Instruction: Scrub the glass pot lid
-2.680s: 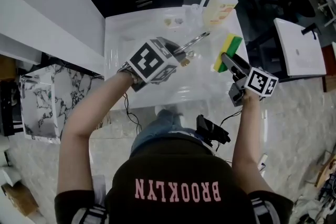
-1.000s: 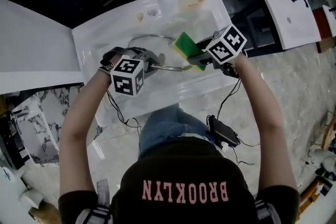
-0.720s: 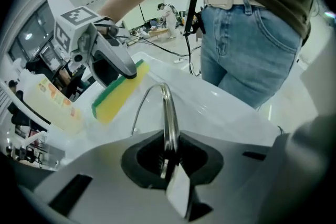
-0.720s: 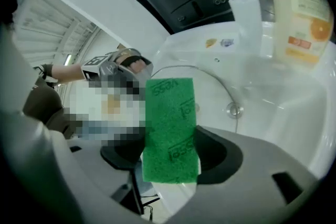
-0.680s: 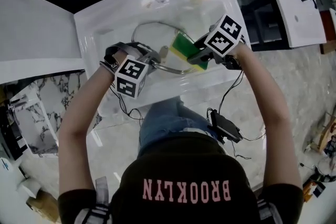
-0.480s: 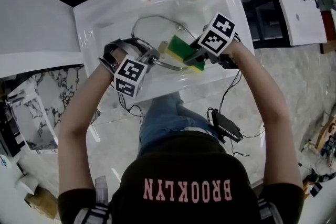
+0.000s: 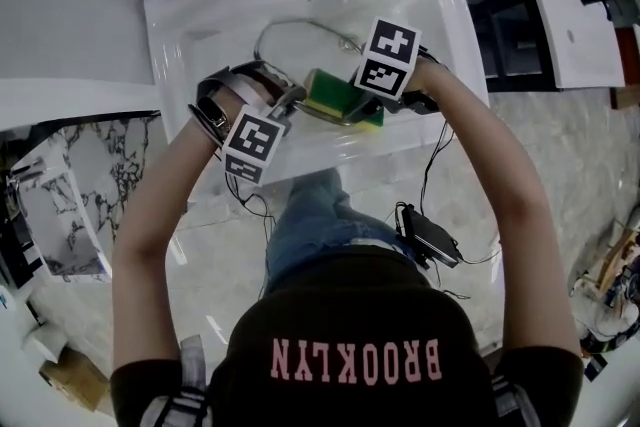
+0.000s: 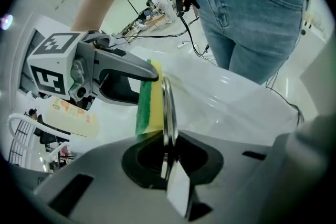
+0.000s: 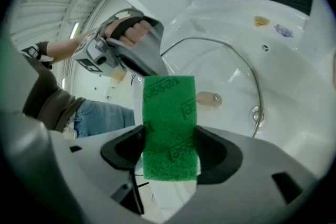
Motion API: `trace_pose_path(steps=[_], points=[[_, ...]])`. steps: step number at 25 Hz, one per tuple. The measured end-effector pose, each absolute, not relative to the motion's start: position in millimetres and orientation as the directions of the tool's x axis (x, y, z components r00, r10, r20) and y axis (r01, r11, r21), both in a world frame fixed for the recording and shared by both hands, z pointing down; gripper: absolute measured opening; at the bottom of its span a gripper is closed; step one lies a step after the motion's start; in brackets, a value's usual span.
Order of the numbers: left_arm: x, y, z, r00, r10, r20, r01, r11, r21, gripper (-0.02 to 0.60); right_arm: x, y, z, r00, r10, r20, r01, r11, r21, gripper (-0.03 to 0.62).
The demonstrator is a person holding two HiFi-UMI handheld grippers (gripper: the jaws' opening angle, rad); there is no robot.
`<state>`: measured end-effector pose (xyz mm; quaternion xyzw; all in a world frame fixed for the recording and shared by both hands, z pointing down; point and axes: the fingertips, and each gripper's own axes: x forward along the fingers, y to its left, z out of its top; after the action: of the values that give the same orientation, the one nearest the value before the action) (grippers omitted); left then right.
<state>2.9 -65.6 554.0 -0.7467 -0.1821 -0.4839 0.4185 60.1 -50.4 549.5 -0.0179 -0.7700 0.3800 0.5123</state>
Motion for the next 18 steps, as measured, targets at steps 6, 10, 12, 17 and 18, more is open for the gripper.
trace_pose_path(steps=[6, 10, 12, 17, 18], points=[[2, -63, 554, 0.459, -0.109, 0.882, 0.685, -0.589, -0.429, 0.029, 80, -45, 569, -0.282, 0.509, 0.813, -0.276, 0.769, -0.577, 0.282], [4, -63, 553, 0.459, -0.101, 0.883, 0.686, -0.591, -0.424, 0.029, 110, -48, 590, -0.142, 0.492, 0.859, -0.234, 0.826, -0.512, 0.282], [4, -63, 554, 0.458, -0.095, 0.884, 0.688, -0.592, -0.420, 0.029, 114, -49, 596, -0.151, 0.495, 0.856, -0.242, 0.821, -0.517, 0.282], [2, -63, 555, 0.455, -0.080, 0.887, 0.697, -0.588, -0.411, 0.029, 135, -57, 611, -0.095, 0.472, 0.876, -0.249, 0.841, -0.480, 0.282], [2, -62, 555, 0.455, -0.076, 0.887, 0.699, -0.587, -0.409, 0.029, 144, -59, 617, -0.051, 0.461, 0.886, -0.241, 0.855, -0.459, 0.282]])
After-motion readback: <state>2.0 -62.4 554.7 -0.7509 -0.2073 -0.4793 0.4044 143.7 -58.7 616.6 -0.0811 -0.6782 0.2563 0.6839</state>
